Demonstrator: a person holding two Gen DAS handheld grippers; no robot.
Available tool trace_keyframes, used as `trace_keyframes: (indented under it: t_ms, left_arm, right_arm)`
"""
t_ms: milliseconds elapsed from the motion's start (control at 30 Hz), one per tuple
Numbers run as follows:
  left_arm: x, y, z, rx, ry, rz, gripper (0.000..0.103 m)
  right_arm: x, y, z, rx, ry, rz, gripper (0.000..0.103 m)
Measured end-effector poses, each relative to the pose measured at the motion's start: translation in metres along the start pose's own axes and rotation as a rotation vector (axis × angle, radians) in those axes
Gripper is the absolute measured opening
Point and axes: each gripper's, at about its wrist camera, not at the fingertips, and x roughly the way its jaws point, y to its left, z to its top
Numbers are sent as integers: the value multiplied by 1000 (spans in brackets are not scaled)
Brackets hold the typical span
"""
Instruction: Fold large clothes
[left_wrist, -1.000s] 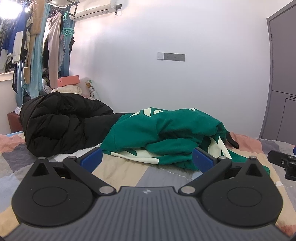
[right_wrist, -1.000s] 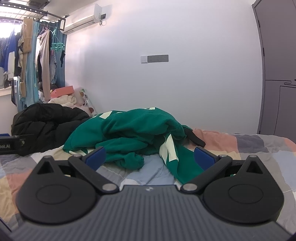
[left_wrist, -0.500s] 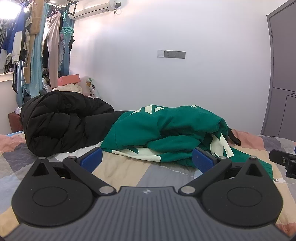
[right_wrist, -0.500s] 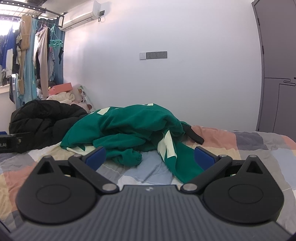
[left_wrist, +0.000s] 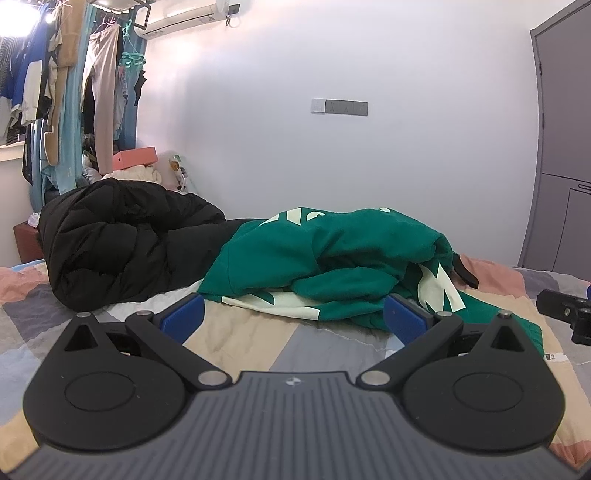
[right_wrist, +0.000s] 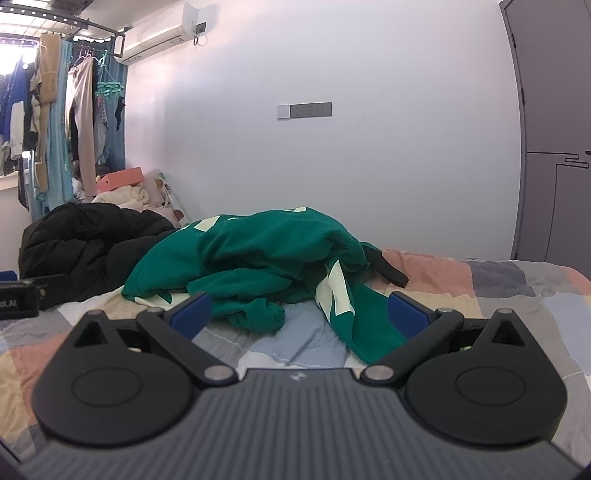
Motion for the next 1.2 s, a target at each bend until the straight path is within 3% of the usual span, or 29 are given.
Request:
trace_keyframes:
  t_ms: [967, 1200]
  left_arm:
    - [14, 16, 1, -53, 25, -44, 103]
    - [36, 24, -1, -44, 20, -44, 103]
  right_arm:
    - [16, 18, 11, 100, 59, 5, 103]
    - [33, 25, 10, 54, 90, -3, 103]
